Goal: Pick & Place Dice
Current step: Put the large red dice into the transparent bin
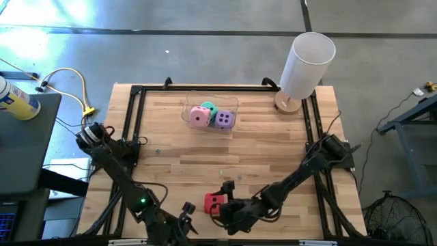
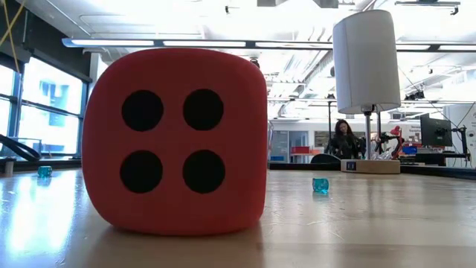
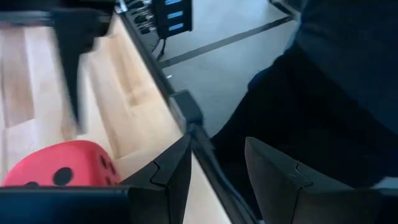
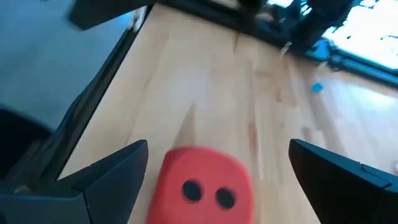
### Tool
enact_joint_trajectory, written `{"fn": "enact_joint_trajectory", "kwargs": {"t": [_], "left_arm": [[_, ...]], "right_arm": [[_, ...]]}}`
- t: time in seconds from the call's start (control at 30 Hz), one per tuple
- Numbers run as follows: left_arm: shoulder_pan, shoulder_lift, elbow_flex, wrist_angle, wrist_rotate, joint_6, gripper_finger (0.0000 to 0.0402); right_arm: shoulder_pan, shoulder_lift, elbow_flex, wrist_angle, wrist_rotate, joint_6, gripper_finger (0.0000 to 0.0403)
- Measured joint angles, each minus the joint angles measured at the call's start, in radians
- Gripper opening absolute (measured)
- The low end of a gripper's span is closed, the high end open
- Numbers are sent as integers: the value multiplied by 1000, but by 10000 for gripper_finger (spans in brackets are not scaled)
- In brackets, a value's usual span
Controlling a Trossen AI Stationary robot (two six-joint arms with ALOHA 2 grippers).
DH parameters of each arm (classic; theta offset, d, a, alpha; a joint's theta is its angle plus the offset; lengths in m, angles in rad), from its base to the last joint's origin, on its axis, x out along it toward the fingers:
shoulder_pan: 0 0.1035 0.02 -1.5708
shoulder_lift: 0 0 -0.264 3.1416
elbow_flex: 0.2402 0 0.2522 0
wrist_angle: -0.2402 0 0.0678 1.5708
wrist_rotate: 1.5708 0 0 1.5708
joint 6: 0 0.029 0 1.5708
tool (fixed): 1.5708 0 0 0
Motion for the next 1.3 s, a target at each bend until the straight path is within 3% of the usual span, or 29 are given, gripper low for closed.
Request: {"fn": "enact_joint_trajectory", "kwargs": {"t": [0.33,0.7,1.3], "left_arm": [[-75,-5,0,-50,-107,3,144],[-86,-5,0,-49,-162,2,144],[-86,-5,0,-51,-157,-5,144]], "right_arm": [[0,-2,3,22,100,27,379],[-50,70,2,-30,-41,113,379],[-57,82,2,4,-97,121,371]]}}
